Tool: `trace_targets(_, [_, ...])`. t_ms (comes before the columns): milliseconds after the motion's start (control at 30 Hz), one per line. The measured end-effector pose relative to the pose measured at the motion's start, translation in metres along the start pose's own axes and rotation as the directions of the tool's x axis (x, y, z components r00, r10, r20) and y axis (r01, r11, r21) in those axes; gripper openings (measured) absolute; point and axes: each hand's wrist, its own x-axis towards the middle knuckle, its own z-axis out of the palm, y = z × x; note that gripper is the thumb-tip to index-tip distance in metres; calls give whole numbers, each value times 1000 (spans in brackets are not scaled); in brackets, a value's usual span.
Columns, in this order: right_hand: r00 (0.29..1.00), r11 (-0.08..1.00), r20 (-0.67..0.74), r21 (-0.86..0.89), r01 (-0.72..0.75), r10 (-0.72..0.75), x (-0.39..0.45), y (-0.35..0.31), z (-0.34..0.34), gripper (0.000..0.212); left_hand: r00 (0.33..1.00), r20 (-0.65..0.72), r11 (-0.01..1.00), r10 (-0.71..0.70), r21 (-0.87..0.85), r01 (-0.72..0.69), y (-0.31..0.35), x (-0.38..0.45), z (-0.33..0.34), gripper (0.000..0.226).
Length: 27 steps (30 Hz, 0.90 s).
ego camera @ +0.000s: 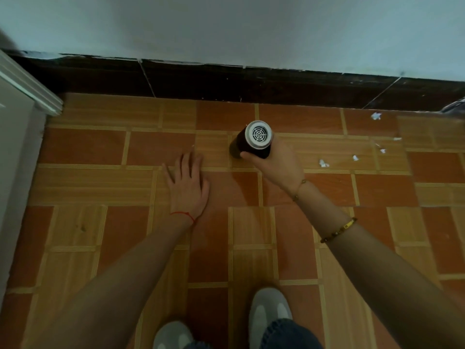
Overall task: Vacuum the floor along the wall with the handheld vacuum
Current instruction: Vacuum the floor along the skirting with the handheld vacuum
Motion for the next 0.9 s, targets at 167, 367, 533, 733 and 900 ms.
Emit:
trace_targets(167, [1000,1000,-32,3,1,-1,6,4,1,63,1000,-15,1000,2,16,-1,-2,-1,1,53])
trace_targets(367, [997,999,66,0,47,-47,6,9,-8,66,999,-43,999,12,38,-11,-1,-1,1,52])
trace_targets(533, [999,1000,-40,22,7,-6,4,15,-10,62,999,-44,1000,9,26,-7,-1,-2,0,52])
trace_targets(733, [1000,999,-14,34,14,-13,10,18,-13,65,999,-34,1000,-3,23,4,0,-2,-1,53])
trace_targets(900, [987,992,-152,119,-35,53,14,23,-19,67,1000,-29,999,-5,37,6,1,-1,0,54])
